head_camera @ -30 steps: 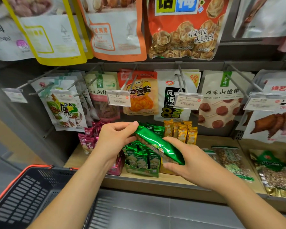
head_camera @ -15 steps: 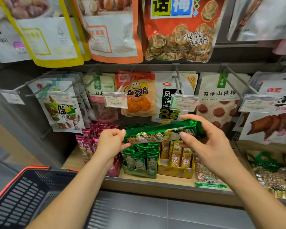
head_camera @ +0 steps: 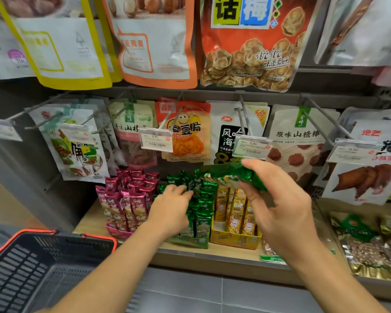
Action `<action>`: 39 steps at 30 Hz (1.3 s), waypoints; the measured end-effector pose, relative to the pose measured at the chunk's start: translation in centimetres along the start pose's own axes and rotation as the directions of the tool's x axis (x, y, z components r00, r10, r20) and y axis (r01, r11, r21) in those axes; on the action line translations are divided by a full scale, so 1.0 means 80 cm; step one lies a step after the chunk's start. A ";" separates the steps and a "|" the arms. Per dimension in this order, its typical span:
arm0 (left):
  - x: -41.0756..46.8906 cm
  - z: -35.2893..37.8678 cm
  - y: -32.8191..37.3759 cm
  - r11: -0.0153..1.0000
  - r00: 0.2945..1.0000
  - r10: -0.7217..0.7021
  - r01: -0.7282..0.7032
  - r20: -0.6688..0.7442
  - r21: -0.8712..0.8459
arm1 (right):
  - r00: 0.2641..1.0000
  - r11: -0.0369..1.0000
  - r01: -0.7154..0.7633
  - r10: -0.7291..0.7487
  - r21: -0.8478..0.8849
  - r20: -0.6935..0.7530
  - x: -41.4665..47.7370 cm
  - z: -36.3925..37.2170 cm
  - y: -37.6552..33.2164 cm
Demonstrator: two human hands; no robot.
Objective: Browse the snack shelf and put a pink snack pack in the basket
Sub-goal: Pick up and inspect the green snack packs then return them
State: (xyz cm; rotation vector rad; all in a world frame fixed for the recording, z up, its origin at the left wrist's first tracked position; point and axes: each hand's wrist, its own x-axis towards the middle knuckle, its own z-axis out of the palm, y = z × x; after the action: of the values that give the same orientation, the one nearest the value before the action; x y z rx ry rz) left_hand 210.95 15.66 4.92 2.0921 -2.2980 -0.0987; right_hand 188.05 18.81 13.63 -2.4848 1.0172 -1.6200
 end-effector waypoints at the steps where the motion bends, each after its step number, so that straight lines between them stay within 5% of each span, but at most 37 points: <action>1: 0.000 0.006 0.003 0.999 0.999 0.018 -0.019 0.037 0.044 | 1.000 1.000 0.004 -0.004 -0.016 0.026 -0.001 0.006 -0.001; 5: 0.003 0.021 0.006 0.987 0.995 0.069 -0.079 0.071 0.137 | 0.990 0.999 -0.005 0.012 -0.050 0.144 -0.001 0.032 -0.006; 11: 0.004 0.024 -0.004 0.996 0.993 0.071 -0.076 0.091 0.048 | 0.940 0.994 -0.087 0.101 -0.060 0.325 0.027 0.077 -0.002; 17: 0.000 0.022 -0.006 0.994 0.991 0.104 -0.107 0.085 0.026 | 0.770 0.934 -0.213 0.342 -0.289 0.539 0.041 0.146 0.034; 20: -0.001 0.022 -0.007 0.994 0.991 0.112 -0.113 0.077 0.003 | 0.667 0.902 -0.149 0.394 -0.405 0.632 0.041 0.174 0.050; 27: -0.003 0.024 -0.010 0.972 0.999 0.038 -0.040 -0.011 -0.230 | 0.556 0.831 -0.190 0.530 -0.523 0.640 0.011 0.213 0.074; 30: -0.002 0.027 -0.009 0.952 0.996 0.005 -0.032 -0.089 -0.303 | 0.577 0.836 -0.178 0.515 -0.518 0.633 -0.006 0.222 0.081; 33: -0.001 0.028 -0.009 0.965 0.999 0.034 -0.044 -0.040 -0.260 | 0.588 0.859 -0.130 0.468 -0.495 0.659 -0.018 0.226 0.087; 35: -0.001 0.029 -0.009 0.986 0.998 0.047 -0.040 0.040 -0.159 | 0.530 0.862 -0.124 0.477 -0.492 0.701 -0.015 0.225 0.089; 37: -0.002 0.030 -0.008 0.994 0.996 0.043 -0.035 0.081 -0.105 | 0.444 0.863 -0.227 0.504 -0.451 0.741 -0.001 0.221 0.091; 39: -0.002 0.030 -0.005 0.997 0.995 0.047 -0.041 0.087 -0.067 | 0.490 0.830 -0.478 0.524 -0.288 0.697 0.017 0.216 0.098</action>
State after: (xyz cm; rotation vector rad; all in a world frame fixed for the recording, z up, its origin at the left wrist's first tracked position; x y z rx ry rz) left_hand 211.21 15.86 2.50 2.0447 -2.3534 -0.2669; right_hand 198.56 6.23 4.05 -2.1695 1.4143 -0.2925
